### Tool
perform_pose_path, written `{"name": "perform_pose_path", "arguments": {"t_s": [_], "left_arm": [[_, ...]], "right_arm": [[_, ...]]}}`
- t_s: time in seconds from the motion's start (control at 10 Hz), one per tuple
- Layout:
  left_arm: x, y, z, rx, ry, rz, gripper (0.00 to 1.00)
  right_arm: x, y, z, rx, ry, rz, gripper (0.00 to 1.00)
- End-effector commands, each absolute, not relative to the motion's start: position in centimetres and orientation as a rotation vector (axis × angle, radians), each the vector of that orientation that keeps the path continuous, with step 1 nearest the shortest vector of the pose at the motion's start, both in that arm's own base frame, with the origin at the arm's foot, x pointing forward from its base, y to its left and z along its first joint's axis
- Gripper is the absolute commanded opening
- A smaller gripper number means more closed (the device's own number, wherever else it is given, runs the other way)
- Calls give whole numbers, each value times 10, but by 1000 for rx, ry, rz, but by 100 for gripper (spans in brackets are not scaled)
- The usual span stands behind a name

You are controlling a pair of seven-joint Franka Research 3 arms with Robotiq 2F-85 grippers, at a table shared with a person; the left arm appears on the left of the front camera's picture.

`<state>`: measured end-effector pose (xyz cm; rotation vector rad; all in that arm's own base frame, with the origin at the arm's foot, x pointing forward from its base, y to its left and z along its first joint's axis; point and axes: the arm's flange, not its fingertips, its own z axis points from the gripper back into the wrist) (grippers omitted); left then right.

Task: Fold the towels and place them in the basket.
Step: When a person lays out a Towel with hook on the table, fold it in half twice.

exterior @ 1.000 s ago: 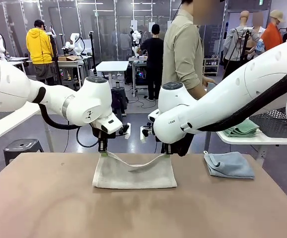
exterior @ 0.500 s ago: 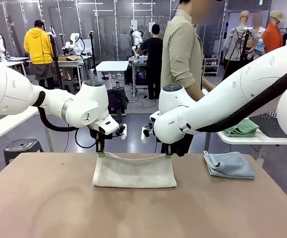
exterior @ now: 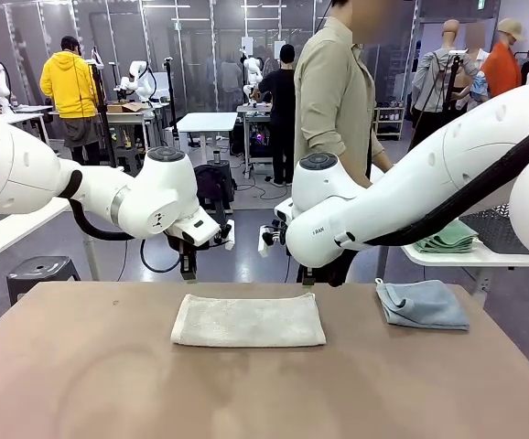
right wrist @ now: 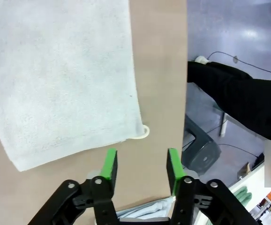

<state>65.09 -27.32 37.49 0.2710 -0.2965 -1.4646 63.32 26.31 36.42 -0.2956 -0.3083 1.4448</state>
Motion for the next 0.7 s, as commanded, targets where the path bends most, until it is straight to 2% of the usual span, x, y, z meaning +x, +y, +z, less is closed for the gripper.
{"name": "perform_pose_path", "arguments": {"t_s": [0.0, 0.1, 0.3, 0.5, 0.6], "left_arm": [[641, -263, 376, 283, -330, -1450, 84], [631, -258, 391, 200, -297, -1450, 57], [607, -239, 424, 63, -302, -1455, 57], [576, -215, 450, -64, -355, -1463, 57], [559, -201, 459, -135, -391, -1457, 57]], "right_arm": [[627, 258, 370, -307, -323, 1411, 85], [614, 259, 388, -237, -270, 1380, 85], [587, 251, 423, -140, -210, 1211, 85], [556, 231, 452, 53, -72, 893, 85], [541, 219, 459, 68, -55, 801, 85]]}}
